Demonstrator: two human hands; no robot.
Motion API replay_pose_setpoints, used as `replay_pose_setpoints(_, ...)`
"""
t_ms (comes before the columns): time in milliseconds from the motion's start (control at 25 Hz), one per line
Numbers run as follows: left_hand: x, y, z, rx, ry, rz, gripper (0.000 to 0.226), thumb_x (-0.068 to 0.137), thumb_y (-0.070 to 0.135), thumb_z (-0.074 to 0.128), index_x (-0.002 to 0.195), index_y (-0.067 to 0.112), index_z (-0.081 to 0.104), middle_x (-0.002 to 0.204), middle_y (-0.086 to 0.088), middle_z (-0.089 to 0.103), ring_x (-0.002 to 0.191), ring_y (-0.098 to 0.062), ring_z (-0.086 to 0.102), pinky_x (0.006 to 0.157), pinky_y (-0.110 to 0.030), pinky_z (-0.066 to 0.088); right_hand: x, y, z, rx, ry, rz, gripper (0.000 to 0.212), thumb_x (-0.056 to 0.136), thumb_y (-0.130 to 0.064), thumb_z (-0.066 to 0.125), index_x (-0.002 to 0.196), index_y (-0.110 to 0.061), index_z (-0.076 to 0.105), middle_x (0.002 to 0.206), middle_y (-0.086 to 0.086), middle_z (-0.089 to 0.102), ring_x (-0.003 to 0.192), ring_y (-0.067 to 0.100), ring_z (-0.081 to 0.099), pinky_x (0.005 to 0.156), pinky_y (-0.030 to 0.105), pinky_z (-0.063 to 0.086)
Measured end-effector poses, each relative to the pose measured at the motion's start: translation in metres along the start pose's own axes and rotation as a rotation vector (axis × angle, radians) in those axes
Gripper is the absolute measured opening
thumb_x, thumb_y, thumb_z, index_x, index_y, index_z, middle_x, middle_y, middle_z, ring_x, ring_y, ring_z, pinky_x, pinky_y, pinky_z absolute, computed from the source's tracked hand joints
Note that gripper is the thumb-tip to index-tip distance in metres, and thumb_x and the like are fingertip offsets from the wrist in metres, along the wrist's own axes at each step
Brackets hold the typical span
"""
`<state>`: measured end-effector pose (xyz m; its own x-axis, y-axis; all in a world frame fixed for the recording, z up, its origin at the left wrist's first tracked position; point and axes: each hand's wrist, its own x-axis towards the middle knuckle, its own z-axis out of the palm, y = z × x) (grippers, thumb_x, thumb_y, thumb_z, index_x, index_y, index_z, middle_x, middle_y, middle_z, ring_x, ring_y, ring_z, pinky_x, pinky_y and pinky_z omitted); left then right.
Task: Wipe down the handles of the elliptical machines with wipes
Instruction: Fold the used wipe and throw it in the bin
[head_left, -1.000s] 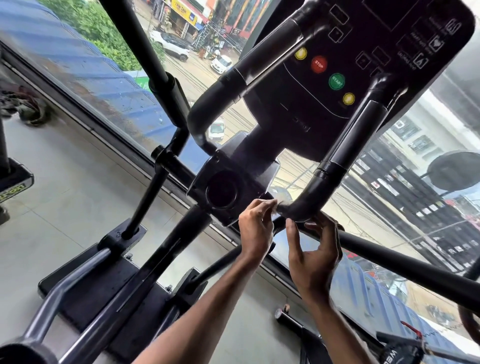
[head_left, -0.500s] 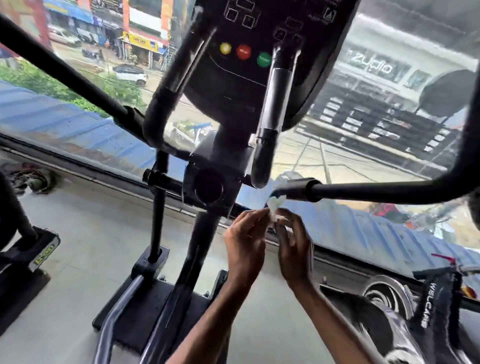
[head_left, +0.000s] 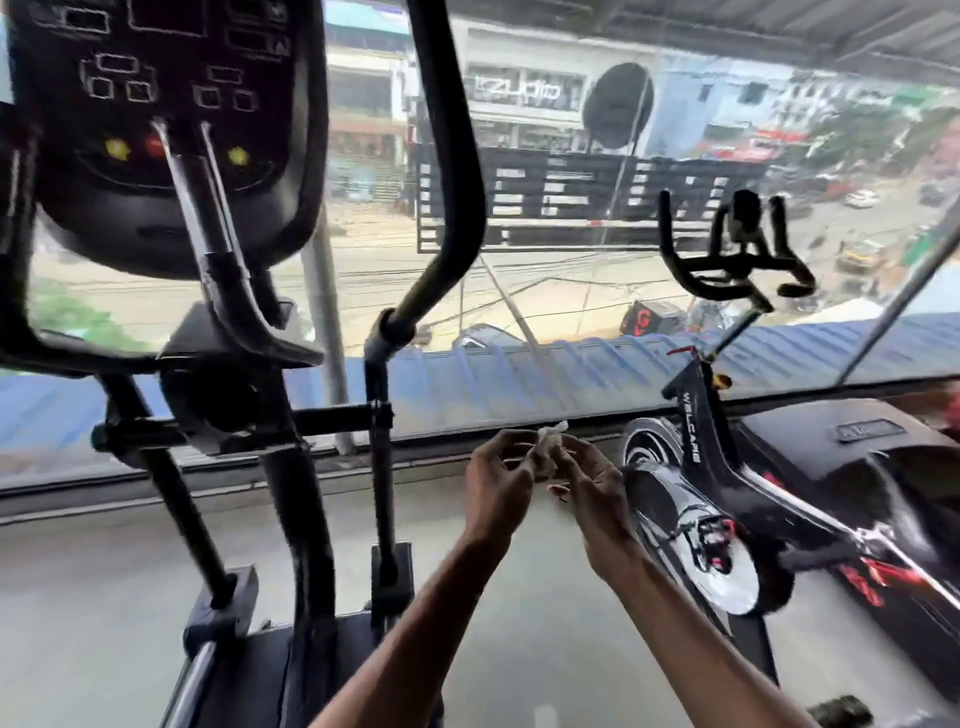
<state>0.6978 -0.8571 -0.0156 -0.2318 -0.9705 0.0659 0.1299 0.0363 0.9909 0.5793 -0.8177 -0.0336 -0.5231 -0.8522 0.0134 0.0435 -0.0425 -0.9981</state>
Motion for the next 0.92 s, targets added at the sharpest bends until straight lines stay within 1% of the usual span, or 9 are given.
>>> replay_pose_setpoints(120,-0.038,-0.003,0.064,0.005,-0.146,-0.077,0.011,0.082,0.013,0.077,0.092,0.018,0.079,0.09,-0.006,0.08,0.092,-0.033,0.076,0.086,-0.054,0.061,-0.032,-0.004,-0.077,0.006,0.126,0.014,0.017,0.102,-0.019,0.065,0.116,-0.018,0.075,0.105,0.014,0.079,0.089,0.023,0.071,0.08,0.041,0.051)
replay_pose_setpoints(200,-0.067,-0.004,0.107,-0.012,-0.261,-0.117,0.019,0.078,0.015,0.069,0.094,0.016,0.079,0.092,-0.01,0.079,0.096,-0.039,0.074,0.087,-0.056,0.061,-0.062,-0.01,-0.125,0.032,0.226,0.017,0.018,0.102,-0.016,0.063,0.114,-0.019,0.076,0.101,0.008,0.08,0.087,0.019,0.072,0.078,0.037,0.052)
replay_pose_setpoints(280,-0.099,-0.001,0.15,-0.014,-0.363,-0.134,0.023,0.078,0.021,0.065,0.095,0.016,0.078,0.094,-0.013,0.079,0.094,-0.037,0.075,0.087,-0.05,0.062,-0.093,-0.02,-0.169,0.072,0.324,0.026,0.018,0.103,-0.016,0.061,0.111,-0.02,0.077,0.1,0.005,0.08,0.087,0.017,0.073,0.079,0.036,0.055)
replay_pose_setpoints(360,-0.132,0.002,0.189,-0.019,-0.486,-0.149,0.016,0.086,0.024,0.075,0.096,0.011,0.077,0.094,-0.017,0.078,0.084,-0.029,0.074,0.08,-0.04,0.062,-0.125,-0.029,-0.212,0.108,0.426,0.011,0.019,0.104,-0.013,0.059,0.109,-0.016,0.077,0.097,0.008,0.08,0.081,0.016,0.074,0.074,0.032,0.059)
replay_pose_setpoints(440,-0.169,0.002,0.232,0.012,-0.638,-0.135,0.025,0.084,0.03,0.082,0.094,0.007,0.076,0.089,-0.017,0.078,0.077,-0.023,0.072,0.071,-0.034,0.06,-0.163,-0.034,-0.257,0.105,0.583,-0.026,0.018,0.103,-0.008,0.059,0.106,-0.013,0.076,0.089,0.007,0.078,0.073,0.015,0.073,0.064,0.026,0.058)
replay_pose_setpoints(520,-0.209,-0.001,0.273,0.059,-0.81,-0.137,0.02,0.08,0.032,0.083,0.084,0.013,0.078,0.081,-0.011,0.077,0.071,-0.016,0.07,0.064,-0.03,0.059,-0.207,-0.033,-0.303,0.064,0.786,-0.041,0.017,0.101,-0.007,0.061,0.1,-0.015,0.076,0.087,0.004,0.078,0.075,0.018,0.072,0.064,0.027,0.056)
replay_pose_setpoints(680,-0.291,-0.013,0.34,0.117,-1.172,-0.199,0.021,0.061,0.046,0.074,0.07,0.028,0.08,0.074,-0.007,0.069,0.075,-0.02,0.063,0.071,-0.038,0.055,-0.303,-0.026,-0.372,0.099,1.136,-0.03,0.019,0.099,-0.005,0.062,0.085,-0.017,0.069,0.08,0.003,0.073,0.069,0.016,0.068,0.059,0.024,0.054)
replay_pose_setpoints(760,-0.342,-0.023,0.366,0.163,-1.328,-0.189,0.016,0.064,0.04,0.072,0.071,0.028,0.08,0.073,-0.006,0.072,0.073,-0.02,0.065,0.066,-0.034,0.055,-0.358,-0.02,-0.395,0.127,1.324,-0.022,0.02,0.098,-0.003,0.061,0.084,-0.017,0.065,0.075,0.002,0.072,0.063,0.014,0.068,0.057,0.024,0.054)
replay_pose_setpoints(920,-0.464,-0.035,0.389,0.277,-1.651,-0.159,0.01,0.062,0.04,0.075,0.068,0.035,0.08,0.067,-0.001,0.074,0.066,-0.017,0.069,0.07,-0.047,0.064,-0.482,-0.001,-0.416,0.164,1.697,-0.019,0.025,0.097,0.003,0.061,0.087,-0.019,0.063,0.075,0.001,0.07,0.064,0.018,0.065,0.052,0.025,0.053)
